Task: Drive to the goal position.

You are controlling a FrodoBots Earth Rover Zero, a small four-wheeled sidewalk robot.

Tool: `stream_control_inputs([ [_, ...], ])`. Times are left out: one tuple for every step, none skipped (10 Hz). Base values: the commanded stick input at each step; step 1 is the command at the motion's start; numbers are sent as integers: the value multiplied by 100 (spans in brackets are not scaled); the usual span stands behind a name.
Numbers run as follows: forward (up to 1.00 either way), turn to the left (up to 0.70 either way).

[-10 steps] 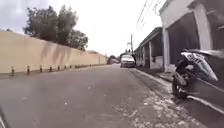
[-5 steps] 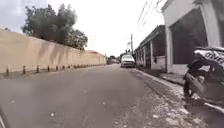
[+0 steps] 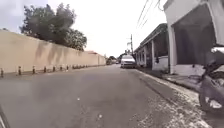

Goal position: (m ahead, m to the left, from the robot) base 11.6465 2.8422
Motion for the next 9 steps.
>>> stream_control_inputs([
  [70,1],
  [70,1],
  [70,1],
  [70,1],
  [70,1],
  [70,1],
  [70,1],
  [70,1],
  [70,1],
])
